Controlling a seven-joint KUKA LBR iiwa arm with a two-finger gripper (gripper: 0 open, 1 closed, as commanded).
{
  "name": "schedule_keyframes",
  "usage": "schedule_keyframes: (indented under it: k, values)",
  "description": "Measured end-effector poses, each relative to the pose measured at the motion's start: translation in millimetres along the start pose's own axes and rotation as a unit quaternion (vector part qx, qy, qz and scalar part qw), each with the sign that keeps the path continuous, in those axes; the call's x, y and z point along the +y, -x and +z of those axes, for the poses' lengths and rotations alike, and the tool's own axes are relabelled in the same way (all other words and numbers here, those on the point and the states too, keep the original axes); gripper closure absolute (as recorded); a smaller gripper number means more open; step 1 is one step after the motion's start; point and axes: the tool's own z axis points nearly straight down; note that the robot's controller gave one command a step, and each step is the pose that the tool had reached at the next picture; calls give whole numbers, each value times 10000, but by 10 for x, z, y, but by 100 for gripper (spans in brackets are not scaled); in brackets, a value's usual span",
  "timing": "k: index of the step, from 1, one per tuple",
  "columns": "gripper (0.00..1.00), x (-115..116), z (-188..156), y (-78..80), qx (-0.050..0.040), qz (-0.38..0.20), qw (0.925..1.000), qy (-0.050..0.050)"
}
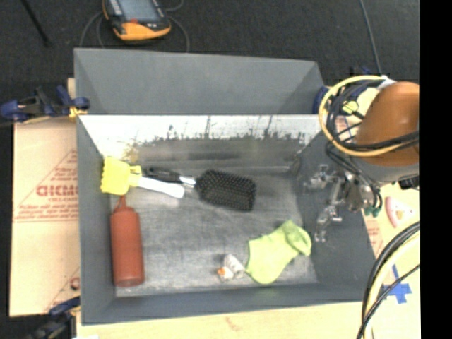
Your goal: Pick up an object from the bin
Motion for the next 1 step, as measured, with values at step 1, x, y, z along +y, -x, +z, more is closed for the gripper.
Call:
schedule_keyframes:
  k: [1]
  values:
    - [100,271,848,-79,9,394,9992,3]
